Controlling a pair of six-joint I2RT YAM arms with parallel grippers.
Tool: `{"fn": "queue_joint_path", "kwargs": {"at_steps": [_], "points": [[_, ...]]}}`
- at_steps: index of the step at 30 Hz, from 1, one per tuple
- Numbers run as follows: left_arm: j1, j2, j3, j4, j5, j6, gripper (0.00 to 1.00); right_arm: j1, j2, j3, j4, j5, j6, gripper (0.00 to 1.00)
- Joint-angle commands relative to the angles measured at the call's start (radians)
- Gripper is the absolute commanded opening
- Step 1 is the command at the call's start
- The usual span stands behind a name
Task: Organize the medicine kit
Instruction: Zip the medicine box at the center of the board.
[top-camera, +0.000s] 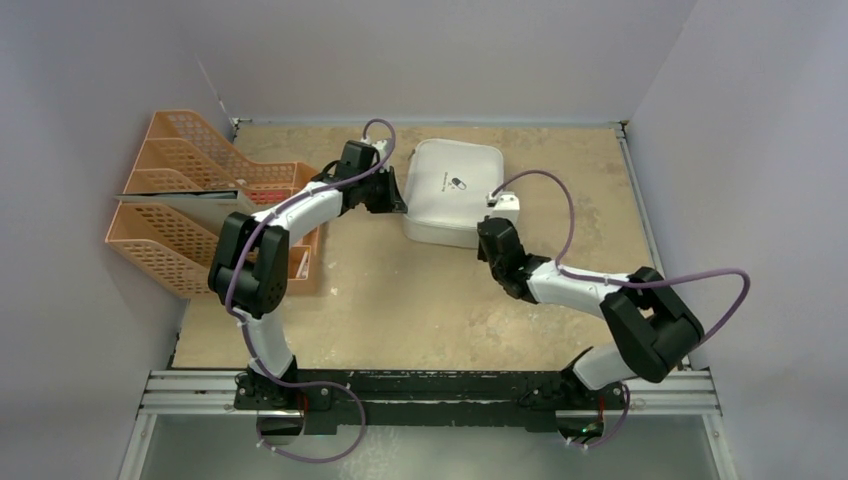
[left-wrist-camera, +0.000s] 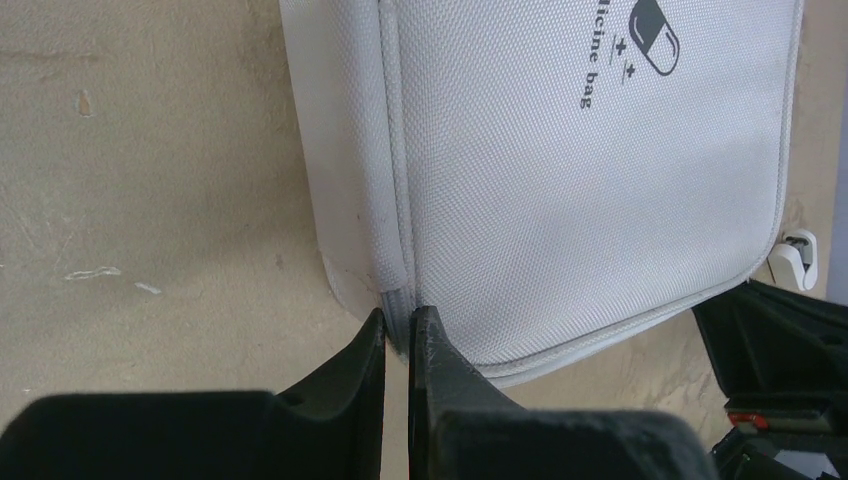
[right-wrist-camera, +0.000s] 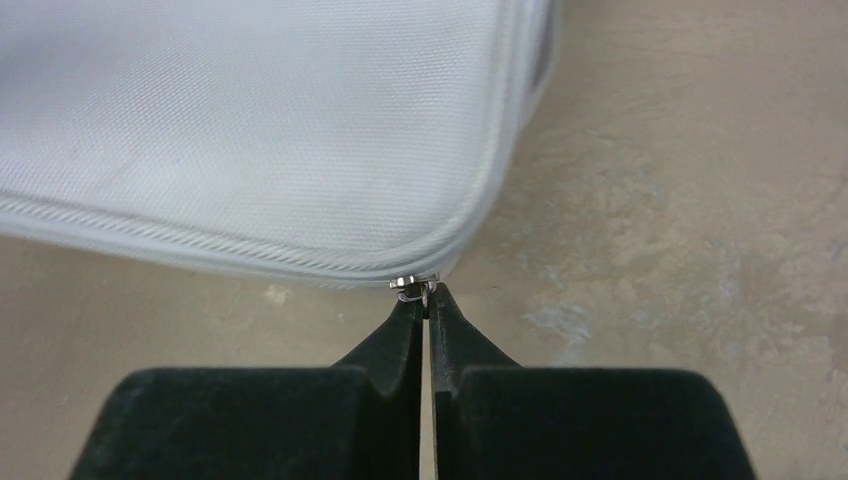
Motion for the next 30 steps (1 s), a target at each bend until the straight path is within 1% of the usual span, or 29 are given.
{"fn": "queue_joint_path", "kwargs": {"at_steps": [1, 3, 5, 11, 13, 15, 18, 21, 23, 28, 30], "points": [[0.04, 0.014, -0.033, -0.193, -0.066, 0.066, 0.0, -0.113, -0.076, 0.0, -0.106, 0.065, 0.095, 0.0], [0.045, 0.013, -0.033, -0.196, -0.073, 0.071, 0.0, -0.147, -0.066, 0.024, -0.163, 0.061, 0.106, 0.0], [0.046, 0.014, -0.033, -0.198, -0.072, 0.075, 0.0, -0.168, -0.059, 0.029, -0.164, 0.037, 0.099, 0.0], [0.047, 0.022, -0.03, -0.208, -0.086, 0.109, 0.0, -0.213, -0.059, 0.013, -0.029, -0.092, 0.025, 0.0], [0.048, 0.026, -0.026, -0.214, -0.095, 0.12, 0.0, -0.235, -0.065, 0.011, -0.006, -0.11, -0.019, 0.0], [0.049, 0.033, -0.02, -0.219, -0.107, 0.129, 0.0, -0.26, -0.069, -0.006, 0.054, -0.143, -0.069, 0.0], [0.049, 0.041, -0.013, -0.218, -0.106, 0.141, 0.0, -0.302, -0.042, 0.007, 0.087, -0.27, -0.135, 0.0], [0.05, 0.038, -0.009, -0.203, -0.105, 0.142, 0.0, -0.305, -0.007, 0.001, 0.179, -0.383, -0.205, 0.0], [0.049, 0.041, 0.004, -0.192, -0.101, 0.152, 0.0, -0.304, 0.006, -0.019, 0.288, -0.432, -0.244, 0.0], [0.049, 0.067, 0.093, -0.192, -0.082, 0.192, 0.0, -0.301, 0.033, -0.017, 0.378, -0.621, -0.258, 0.0], [0.05, 0.074, 0.152, -0.207, -0.081, 0.194, 0.0, -0.288, 0.043, -0.008, 0.399, -0.658, -0.252, 0.0]]}}
